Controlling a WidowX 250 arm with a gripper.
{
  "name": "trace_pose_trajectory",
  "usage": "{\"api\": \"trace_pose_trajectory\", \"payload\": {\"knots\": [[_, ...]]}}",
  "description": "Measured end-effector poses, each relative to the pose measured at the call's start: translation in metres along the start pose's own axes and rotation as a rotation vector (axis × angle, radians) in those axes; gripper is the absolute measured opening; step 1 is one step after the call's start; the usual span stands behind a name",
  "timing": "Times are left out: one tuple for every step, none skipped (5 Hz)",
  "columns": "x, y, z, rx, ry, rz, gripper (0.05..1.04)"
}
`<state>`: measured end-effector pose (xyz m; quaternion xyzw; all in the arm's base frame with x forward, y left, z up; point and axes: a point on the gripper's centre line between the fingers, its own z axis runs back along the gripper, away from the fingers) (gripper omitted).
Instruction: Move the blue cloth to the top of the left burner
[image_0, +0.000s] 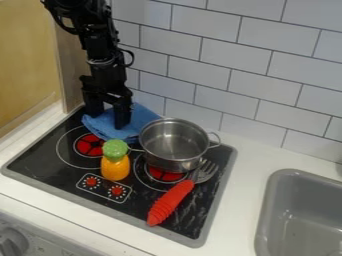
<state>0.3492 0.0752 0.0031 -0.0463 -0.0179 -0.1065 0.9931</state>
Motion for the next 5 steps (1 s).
{"api": "trace_pose_trajectory", "payload": {"knots": [[-0.001, -0.003, 0.003, -0.014, 0.002, 0.000, 0.999], [-0.001, -0.010, 0.017, -0.024, -0.012, -0.014, 0.999], [0.001, -0.013, 0.031, -0.030, -0.037, -0.020, 0.999], [0.002, -0.017, 0.052, -0.034, -0.074, -0.041, 0.999], [-0.003, -0.018, 0.078, 0.003, -0.132, -0.045, 0.999]]}}
